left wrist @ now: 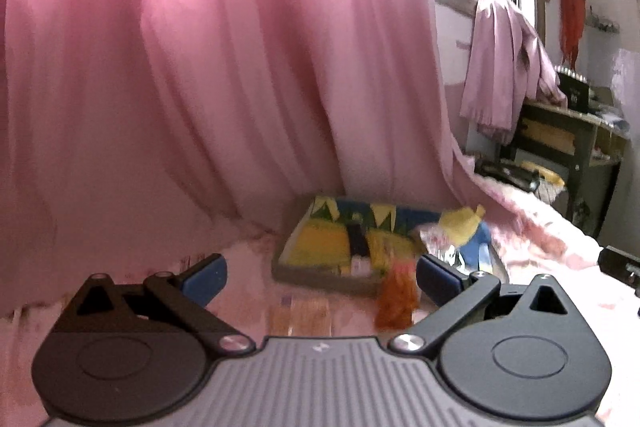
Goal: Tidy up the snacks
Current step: 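Open the right tool to drop the seaweed pouch and lift both tools, then grasp the green stick snack with left tool while right tool grasps the gold jerky pouch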
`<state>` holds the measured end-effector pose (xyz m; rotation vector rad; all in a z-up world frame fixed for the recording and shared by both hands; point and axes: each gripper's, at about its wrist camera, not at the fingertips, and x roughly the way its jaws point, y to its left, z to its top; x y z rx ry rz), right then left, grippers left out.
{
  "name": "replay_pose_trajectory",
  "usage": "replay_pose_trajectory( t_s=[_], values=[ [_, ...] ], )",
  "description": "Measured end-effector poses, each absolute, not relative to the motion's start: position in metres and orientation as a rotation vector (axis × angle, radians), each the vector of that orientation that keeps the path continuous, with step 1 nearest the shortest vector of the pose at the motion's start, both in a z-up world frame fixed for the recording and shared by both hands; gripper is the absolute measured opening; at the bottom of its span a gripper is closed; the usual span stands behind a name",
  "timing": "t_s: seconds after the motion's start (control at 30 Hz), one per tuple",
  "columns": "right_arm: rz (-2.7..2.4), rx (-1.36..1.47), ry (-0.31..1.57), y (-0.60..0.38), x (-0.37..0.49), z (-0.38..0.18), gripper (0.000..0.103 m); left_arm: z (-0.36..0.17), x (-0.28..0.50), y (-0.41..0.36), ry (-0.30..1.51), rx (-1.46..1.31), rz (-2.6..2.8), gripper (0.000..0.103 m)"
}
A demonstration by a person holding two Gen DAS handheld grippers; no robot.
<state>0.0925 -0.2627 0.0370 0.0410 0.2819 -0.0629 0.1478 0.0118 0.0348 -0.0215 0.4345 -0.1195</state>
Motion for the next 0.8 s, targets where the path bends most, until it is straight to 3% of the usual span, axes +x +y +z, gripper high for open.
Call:
replay_pose_trajectory(
  t_s=[0.8],
  values=[
    [-0.017,0.143,0.757,-0.244,0.116,-0.028,0.102,-0.029,0.146,0.011,0.825,0.035,-0.149,0.103]
  ],
)
